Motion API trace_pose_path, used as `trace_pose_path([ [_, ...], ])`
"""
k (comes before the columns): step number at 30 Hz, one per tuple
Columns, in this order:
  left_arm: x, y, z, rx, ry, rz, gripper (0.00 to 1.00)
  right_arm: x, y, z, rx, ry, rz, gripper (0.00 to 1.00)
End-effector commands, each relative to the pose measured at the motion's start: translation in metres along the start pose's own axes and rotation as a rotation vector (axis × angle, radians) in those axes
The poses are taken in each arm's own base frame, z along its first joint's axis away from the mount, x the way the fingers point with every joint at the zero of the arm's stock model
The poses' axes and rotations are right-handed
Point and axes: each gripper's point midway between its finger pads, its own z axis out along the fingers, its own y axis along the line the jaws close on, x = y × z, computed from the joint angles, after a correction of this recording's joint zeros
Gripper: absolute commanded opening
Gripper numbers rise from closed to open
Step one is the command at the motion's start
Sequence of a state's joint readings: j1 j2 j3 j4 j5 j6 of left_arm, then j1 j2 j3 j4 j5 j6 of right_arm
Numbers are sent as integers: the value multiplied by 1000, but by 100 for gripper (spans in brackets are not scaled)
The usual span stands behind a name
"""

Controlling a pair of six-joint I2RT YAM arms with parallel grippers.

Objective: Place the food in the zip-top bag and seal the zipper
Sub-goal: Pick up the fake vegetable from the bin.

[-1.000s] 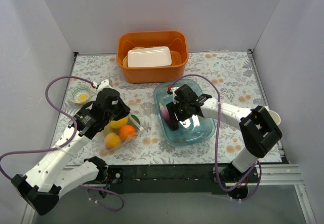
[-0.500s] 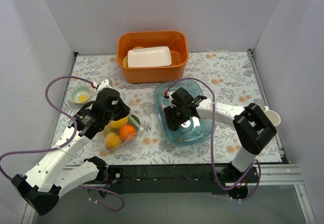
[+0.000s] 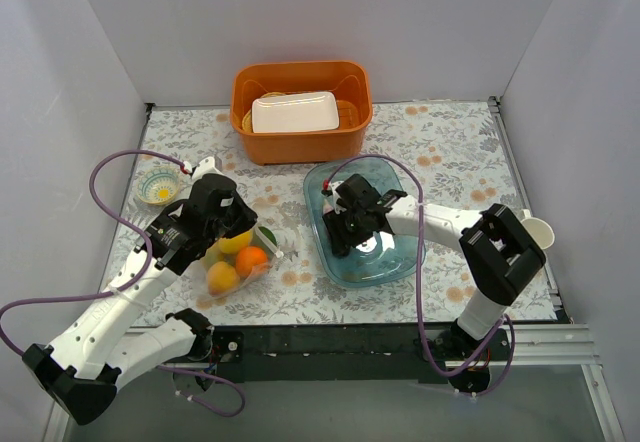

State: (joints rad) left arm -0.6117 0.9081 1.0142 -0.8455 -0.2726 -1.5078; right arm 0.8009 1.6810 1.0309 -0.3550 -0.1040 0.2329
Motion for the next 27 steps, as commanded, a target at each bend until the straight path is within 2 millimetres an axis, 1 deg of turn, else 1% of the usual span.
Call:
trace_pose_path([
  [1, -3, -6, -3, 22, -7, -5, 0, -22, 10, -16, -24, -95, -13, 36],
  [7, -3, -10, -2, 35, -3, -7, 0, -21, 13, -25, -37, -134, 6, 34],
  [11, -3, -10, -3, 42, -4, -9, 0, -21, 11, -31, -24, -137, 14, 26],
  [12, -3, -10, -3, 44, -2, -9, 0, -23, 12, -36, -22, -147, 17, 26],
  [14, -2, -9, -3, 41, -1, -9, 0, -21, 12, -41, -16, -144, 21, 26],
  [15, -3, -9, -4, 40, -4, -8, 0, -25, 13, -48, -18, -164, 21, 26],
  [17, -2, -8, -3, 39, -3, -8, 0, -25, 14, -55, -20, -172, 20, 25],
  [20, -4, -11, -3, 42, -6, -6, 0, -27, 23, -71, -55, -199, 9, 25],
  [24, -3, -13, -1, 41, 2, -4, 0, -24, 36, -86, -126, -201, -9, 25],
  [27, -3, -13, 1, 42, 5, -1, 0, -23, 57, -101, -239, -209, -35, 27],
])
